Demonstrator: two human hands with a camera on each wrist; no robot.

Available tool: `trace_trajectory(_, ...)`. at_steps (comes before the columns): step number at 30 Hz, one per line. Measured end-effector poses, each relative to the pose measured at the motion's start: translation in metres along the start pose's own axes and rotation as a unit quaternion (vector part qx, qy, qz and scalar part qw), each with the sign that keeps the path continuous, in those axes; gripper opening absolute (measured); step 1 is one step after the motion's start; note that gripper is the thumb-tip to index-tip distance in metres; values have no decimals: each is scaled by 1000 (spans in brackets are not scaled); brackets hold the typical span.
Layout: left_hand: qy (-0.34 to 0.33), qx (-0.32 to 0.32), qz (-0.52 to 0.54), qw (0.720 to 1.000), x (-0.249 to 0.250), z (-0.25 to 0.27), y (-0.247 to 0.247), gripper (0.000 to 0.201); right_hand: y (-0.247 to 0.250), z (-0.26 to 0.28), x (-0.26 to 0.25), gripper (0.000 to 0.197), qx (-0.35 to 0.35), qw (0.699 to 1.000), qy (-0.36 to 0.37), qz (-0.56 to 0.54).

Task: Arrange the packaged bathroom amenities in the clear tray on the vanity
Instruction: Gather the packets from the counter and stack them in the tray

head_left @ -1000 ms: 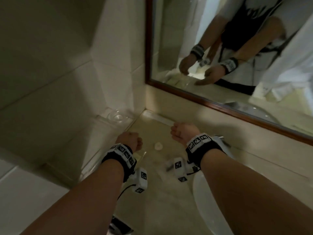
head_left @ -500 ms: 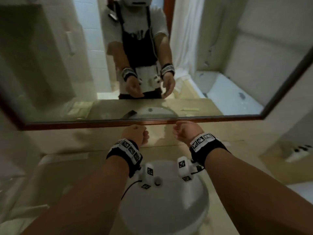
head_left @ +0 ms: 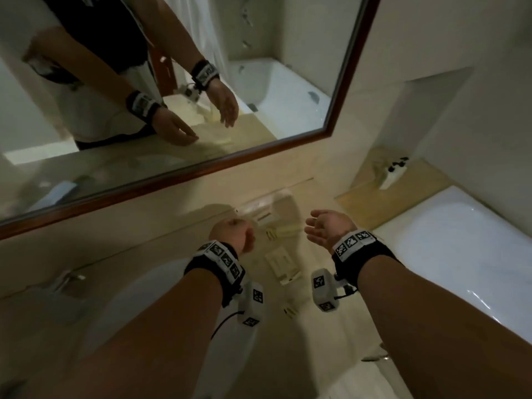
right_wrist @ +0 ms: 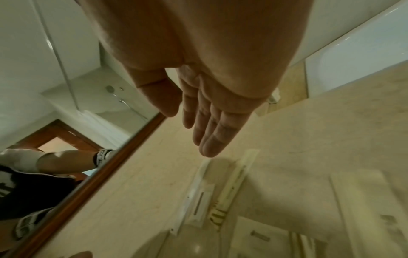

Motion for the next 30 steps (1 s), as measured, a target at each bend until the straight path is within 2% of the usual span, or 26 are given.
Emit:
trace_trajectory(3,30,-6,-19,999,-23,-13,-20,14,23,-17,23,39,2,1000,-27,-6)
trace_trajectory(5,63,-9,-29,998,-39,-20,-28,13,29,-25,38,41,0,999,-47,-7)
trace_trajectory(9,122,6,-21,992,-64,-28,-34,18,33,-37,61,37,-3,997,-83,-6)
trace_trajectory(11,135,22,-4,991,-74,-29,-34,17,28,-43,70,39,-28,994,-101,7)
trace_trajectory(16,154,31,23,987,-92,-35,-37,14,19,-60,91,28,-45,991,-126,-23)
trace_trajectory(22,167,36,30,985,-108,-43,-42,17,14,-71,105,31,-84,987,-139,-12)
trace_trajectory(30,173,0,32,984,-116,-41,-57,16,12,-71,114,33,-108,982,-154,-6)
Point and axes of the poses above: each hand's wrist, its own z-axis away from the middle knuckle, its own y-axis out of the back of the hand, x = y × z, the point moved 6 cm from there along -z, towards the middle knuckle, and after that the axes turned 12 degrees about -x, right-handed, at the moved point
